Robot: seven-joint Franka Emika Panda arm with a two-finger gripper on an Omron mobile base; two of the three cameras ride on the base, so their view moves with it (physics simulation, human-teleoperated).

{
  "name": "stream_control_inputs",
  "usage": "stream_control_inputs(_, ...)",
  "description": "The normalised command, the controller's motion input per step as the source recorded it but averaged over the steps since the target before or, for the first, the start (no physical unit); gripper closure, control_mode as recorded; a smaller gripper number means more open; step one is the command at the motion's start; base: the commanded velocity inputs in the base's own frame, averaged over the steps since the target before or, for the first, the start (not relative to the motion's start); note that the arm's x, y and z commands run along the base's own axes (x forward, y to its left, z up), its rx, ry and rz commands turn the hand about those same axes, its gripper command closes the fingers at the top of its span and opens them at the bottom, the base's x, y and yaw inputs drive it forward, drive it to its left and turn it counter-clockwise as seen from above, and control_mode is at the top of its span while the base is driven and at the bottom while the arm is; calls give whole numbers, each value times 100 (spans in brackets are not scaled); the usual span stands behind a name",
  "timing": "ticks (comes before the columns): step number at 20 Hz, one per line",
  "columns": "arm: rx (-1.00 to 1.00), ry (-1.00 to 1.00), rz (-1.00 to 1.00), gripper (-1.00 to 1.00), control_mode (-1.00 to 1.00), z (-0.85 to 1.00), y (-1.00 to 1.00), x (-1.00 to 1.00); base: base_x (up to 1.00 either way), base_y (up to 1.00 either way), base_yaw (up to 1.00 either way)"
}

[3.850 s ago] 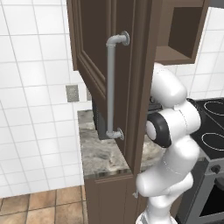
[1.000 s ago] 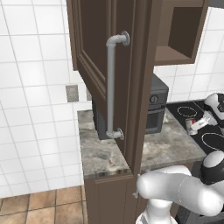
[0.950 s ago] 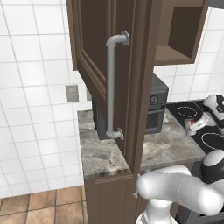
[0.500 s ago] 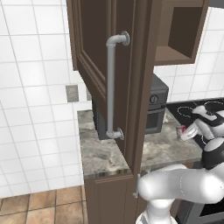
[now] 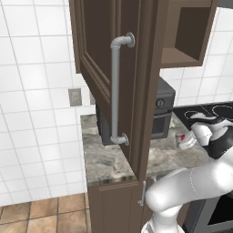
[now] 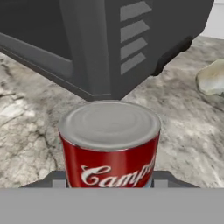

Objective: Restock the canned food cabinet by taking the new fresh canned food from the counter and placing it in the cabinet. Then, take the old canned food from the cabinet and place it on the counter.

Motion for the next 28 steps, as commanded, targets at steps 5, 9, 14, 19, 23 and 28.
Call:
stream_control_inputs(5,0,-4,1,-100,-100,-1,0,28,0,0,0)
stream_control_inputs(9,4,0,0,-100,-100,40,0,2,0,0,0)
stream_control_inputs(14,0,0,0,-100,-100,72,9,-21,0,0,0)
stream_control_inputs(19,0,-3,0,-100,-100,100,34,-93,0,0,0)
stream_control_inputs(23,-9,-19,0,-100,-100,89,69,-100,0,0,0)
stream_control_inputs(28,-16,-25,0,-100,-100,77,84,-100,0,0,0)
